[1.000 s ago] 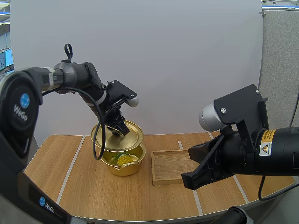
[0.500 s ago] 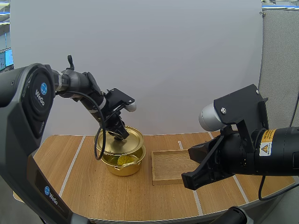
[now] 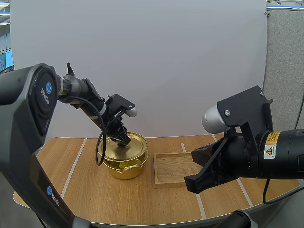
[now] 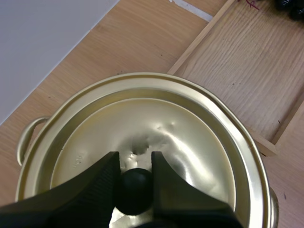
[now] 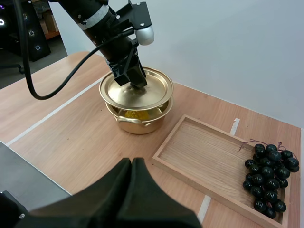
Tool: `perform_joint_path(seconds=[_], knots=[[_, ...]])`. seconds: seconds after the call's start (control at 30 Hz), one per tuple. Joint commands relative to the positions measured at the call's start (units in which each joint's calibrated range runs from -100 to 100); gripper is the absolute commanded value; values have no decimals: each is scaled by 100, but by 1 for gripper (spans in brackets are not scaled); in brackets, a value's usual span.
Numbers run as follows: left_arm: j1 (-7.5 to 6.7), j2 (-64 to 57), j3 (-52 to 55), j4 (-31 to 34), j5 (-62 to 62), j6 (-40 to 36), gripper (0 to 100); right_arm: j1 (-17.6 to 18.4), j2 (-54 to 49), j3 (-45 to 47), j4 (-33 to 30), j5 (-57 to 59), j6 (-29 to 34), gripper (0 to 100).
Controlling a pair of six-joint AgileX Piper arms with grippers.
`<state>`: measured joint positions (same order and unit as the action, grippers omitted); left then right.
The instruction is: Open the pot, put the pineapple inside, and close it
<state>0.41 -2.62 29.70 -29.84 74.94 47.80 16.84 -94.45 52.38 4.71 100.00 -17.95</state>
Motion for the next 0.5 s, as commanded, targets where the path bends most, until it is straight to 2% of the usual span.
perform_joint_path(seconds=[0.0,0.47], knots=[[6,329,109,-280,-116,154,0,-23,-65,12,-36,0,9,0],[6,588,330,-418,-764,339,0,-23,-65,12,-36,0,9,0]])
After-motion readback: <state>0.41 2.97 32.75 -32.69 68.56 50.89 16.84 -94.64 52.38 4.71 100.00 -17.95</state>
